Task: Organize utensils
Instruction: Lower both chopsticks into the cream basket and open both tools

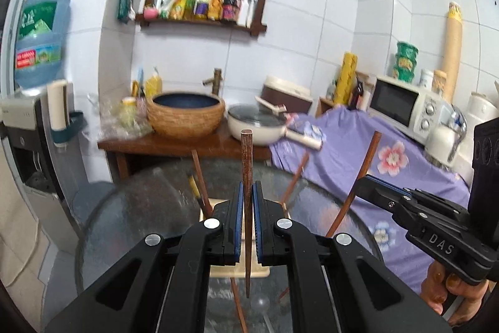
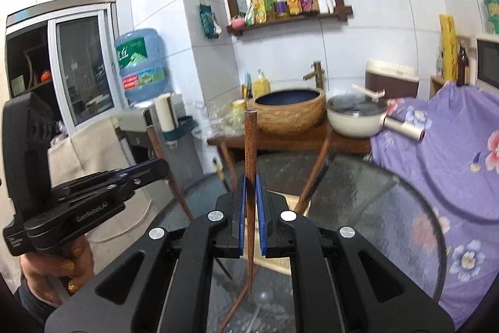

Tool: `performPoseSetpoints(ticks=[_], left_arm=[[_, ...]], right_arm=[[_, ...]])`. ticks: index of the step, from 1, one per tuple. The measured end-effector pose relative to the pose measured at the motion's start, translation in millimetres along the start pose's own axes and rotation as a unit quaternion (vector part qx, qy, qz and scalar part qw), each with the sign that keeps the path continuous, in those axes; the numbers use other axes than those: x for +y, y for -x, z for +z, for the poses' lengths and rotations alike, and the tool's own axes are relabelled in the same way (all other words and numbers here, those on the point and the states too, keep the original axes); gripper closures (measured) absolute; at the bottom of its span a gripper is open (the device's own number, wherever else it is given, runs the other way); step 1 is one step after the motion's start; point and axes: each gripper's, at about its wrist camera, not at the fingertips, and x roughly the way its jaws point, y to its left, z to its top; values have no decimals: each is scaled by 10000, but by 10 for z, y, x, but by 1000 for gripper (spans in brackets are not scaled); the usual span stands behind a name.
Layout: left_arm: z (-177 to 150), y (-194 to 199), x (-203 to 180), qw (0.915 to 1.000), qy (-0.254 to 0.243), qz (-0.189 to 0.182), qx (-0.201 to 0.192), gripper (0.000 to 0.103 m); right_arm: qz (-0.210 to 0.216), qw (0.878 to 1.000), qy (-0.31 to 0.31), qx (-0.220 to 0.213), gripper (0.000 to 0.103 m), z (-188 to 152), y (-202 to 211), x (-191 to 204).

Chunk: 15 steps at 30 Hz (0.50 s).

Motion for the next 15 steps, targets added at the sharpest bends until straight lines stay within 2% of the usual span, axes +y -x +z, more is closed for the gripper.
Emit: performPoseSetpoints(ticks=[8,15], left_arm=[[518,3,58,9977,275,203,-591,97],[559,-203,116,9942,529,412,-845,97]], right_arm=[[-125,9990,6,-440,96,506,-32,85],[-566,9951,13,-815,96,591,-231,50]])
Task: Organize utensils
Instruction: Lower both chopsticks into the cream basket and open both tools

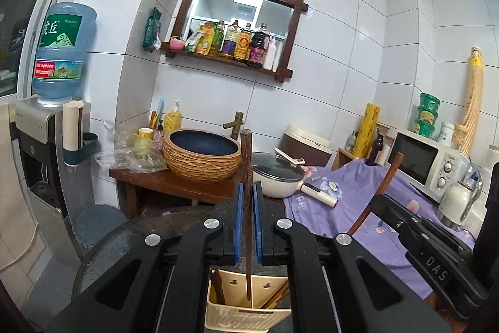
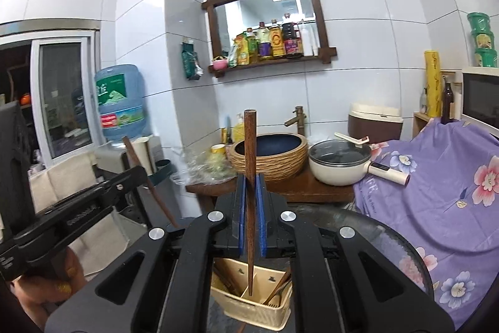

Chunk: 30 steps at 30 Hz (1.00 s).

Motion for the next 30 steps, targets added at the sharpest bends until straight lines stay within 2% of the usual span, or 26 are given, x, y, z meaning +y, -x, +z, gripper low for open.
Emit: performPoseSetpoints(ticks=[4,11,27,30], left_arm=[[-157,-118,-11,9999,-62,122,-27,97],[-517,-327,86,9994,-61,156,306,97],[-1027,-557,249,9958,-103,189,889,97],[-1094,-588,269,9950,-126,203,974,97]], right_arm=[[-202,9997,-138,90,96,-216,-235,-97],[-308,9982,-268,446,96,-604,-497,-219],[-300,9954,-304,862,96,-1100,-643,-248],[-337,9958,-212,820,96,-1122,-630,-235]])
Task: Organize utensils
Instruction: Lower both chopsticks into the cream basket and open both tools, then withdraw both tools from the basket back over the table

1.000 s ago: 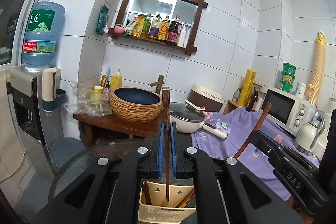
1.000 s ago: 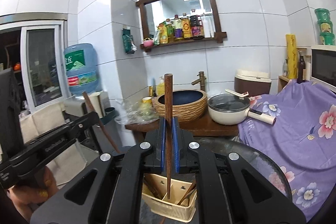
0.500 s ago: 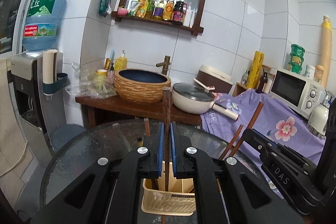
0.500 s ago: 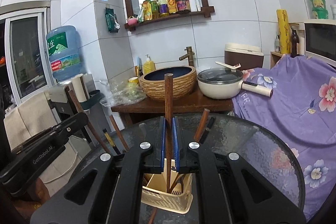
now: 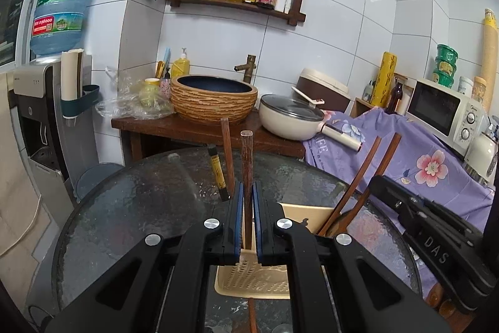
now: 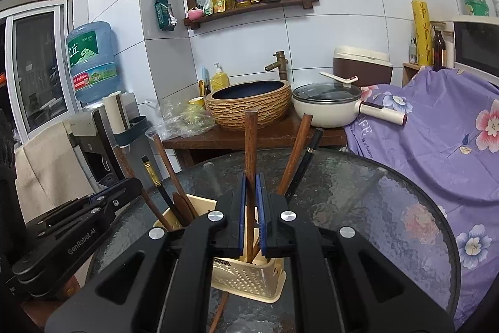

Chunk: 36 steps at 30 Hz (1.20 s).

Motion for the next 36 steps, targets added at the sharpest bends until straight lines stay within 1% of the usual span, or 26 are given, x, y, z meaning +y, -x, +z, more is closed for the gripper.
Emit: performPoseSetpoints(ticks=[4,8,10,11,12,13,14,16,18,19,21,23,26,32,36], left_arm=[[-65,-49,16,9999,7,-21,98,97],[-98,-18,-2,9999,-75,-49,54,97],[-112,5,7,9999,-79,-88,59,97],[-124,23,18,9999,-79,-99,68,95],[-138,40,31,9999,-66,-120,81,90],[-144,51,40,9998,-44,-145,91,88],[-169,95,67,9998,12,-197,73,85],[-213,159,80,9997,11,-239,52,79],[-290,222,86,9997,-17,-233,54,64],[-326,246,90,9997,-22,-227,66,61],[-443,301,125,9997,-22,-204,160,57],[-541,323,162,9995,-16,-159,264,54],[-724,330,232,9987,-13,-111,490,51],[-1157,234,365,9938,63,17,1113,50],[-1349,218,424,9908,27,147,1346,44]], right_arm=[[24,10000,49,-12,96,-10,24,28],[7,9999,143,-47,95,-57,56,40],[-8,9999,153,-72,88,-92,94,25],[18,9999,121,-79,79,-111,116,7],[18,9999,86,-102,64,-125,145,-8],[21,9999,58,-144,60,-151,183,-25],[36,9998,49,-186,59,-170,219,-34],[60,9997,90,-212,58,-218,285,-40],[71,9998,92,-174,52,-305,359,-56],[54,9999,84,-138,50,-337,380,-62],[110,9999,96,75,47,-465,419,-79],[136,9994,151,268,47,-586,435,-86],[80,9975,305,632,47,-835,419,-74],[91,9888,452,1418,47,-1369,291,6],[74,9831,440,1774,47,-1618,212,38]])
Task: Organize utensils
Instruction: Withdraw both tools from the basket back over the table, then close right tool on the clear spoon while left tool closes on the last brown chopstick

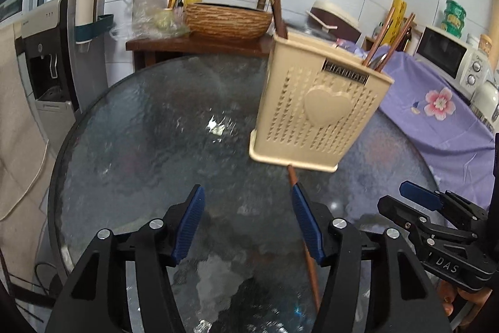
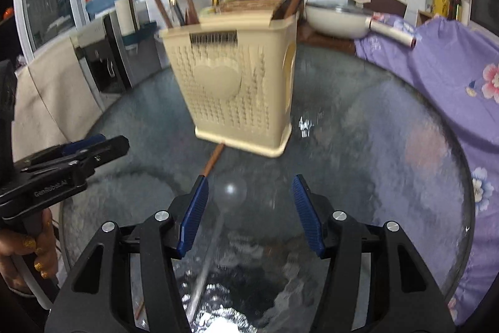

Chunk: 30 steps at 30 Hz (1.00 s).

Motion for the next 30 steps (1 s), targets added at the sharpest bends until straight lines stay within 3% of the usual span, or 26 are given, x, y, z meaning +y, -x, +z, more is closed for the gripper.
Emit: performPoseSetpoints(ticks=[7,14,28,30], left_arm=[[-155,42,50,9993,-176,323,59,32],[-216,83,137,9987,-192,467,82,28],[-231,45,206,9989,-79,439,158,28],[-234,27,200,9987,-104,459,182,28]], right_arm=[[9,9987,111,491,47,-170,-227,179],[-224,9962,237,810,47,-199,-478,313],[-434,9950,224,873,55,-67,-733,350],[-446,9950,224,869,60,-42,-763,364]])
